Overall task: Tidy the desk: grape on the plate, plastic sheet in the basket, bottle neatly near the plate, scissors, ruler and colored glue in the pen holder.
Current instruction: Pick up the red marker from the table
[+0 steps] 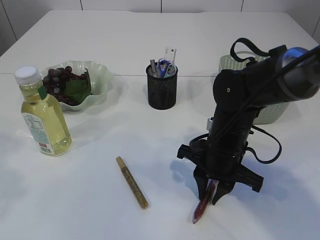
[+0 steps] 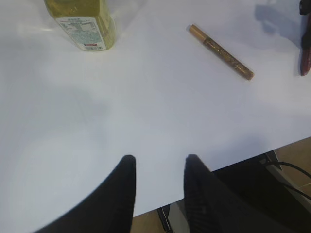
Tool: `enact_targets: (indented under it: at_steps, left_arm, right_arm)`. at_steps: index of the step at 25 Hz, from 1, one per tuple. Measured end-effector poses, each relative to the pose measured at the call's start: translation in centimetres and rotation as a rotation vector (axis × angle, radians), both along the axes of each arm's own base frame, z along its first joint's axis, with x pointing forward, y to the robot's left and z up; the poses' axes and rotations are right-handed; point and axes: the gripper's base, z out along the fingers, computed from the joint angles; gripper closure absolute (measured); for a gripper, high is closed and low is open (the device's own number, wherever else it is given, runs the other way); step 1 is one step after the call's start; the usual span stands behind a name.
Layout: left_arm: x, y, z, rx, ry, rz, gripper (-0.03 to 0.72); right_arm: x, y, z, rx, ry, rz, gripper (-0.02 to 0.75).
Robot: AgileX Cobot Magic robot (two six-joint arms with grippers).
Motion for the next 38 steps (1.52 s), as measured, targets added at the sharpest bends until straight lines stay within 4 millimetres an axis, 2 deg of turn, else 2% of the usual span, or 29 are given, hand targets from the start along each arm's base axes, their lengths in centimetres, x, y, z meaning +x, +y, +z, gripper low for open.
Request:
enact_targets:
  at_steps: [38]
  left_arm:
    - [0.0, 0.0, 0.0, 0.0, 0.0, 0.0, 0.442]
  right_arm:
    - [-0.05, -0.03, -0.25, -0.006, 0.011, 0.005, 0.5]
